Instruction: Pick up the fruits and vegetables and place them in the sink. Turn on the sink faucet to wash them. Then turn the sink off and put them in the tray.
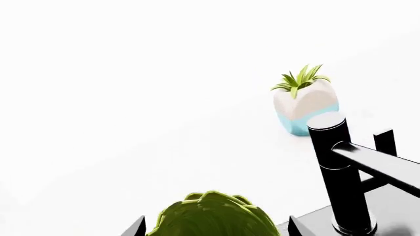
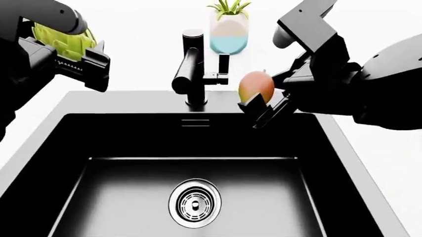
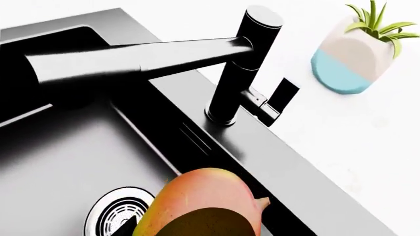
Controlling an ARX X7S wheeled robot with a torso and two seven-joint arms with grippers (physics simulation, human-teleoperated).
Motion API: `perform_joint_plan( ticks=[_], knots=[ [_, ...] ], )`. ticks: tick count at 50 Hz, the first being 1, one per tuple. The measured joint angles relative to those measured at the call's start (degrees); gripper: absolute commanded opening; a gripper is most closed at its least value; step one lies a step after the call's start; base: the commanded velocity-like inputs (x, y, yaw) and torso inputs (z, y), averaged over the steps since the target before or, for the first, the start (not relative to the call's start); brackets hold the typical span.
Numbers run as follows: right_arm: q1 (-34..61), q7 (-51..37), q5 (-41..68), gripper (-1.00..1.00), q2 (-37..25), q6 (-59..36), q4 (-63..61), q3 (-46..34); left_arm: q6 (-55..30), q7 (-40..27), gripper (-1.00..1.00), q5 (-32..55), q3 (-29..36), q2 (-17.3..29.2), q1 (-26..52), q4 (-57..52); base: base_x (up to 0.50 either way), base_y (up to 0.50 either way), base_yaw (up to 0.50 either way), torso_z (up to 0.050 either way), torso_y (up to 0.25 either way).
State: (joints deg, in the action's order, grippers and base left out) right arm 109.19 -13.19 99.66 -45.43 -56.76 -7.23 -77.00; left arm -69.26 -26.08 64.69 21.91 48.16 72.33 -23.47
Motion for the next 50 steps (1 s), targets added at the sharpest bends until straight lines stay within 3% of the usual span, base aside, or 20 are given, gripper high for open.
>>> perform_joint_plan(
  ticks=[10, 23, 50],
  knots=[
    [0.6, 0.2, 0.6, -1.0, -0.2, -1.6, 0.0, -0.4, 0.3, 1.3, -1.0, -0.5, 1.7, 0.6, -1.0, -1.1, 0.31, 0.11, 0.0, 0.0, 0.0],
    [-0.7, 1.0, 0.2, -1.0, 0.4, -1.6, 0.7, -0.9, 1.1, 1.7, -1.0, -0.9, 2.5, 0.8, -2.2, -1.8, 0.0, 0.0, 0.0, 0.0, 0.0],
    [-9.3, 12.2, -6.6, -1.0, 11.3, -2.1, 8.4, -7.8, 2.1, 1.3, -1.0, -0.4, 2.8, 0.6, -3.7, -2.3, 0.0, 0.0, 0.0, 0.0, 0.0]
  ],
)
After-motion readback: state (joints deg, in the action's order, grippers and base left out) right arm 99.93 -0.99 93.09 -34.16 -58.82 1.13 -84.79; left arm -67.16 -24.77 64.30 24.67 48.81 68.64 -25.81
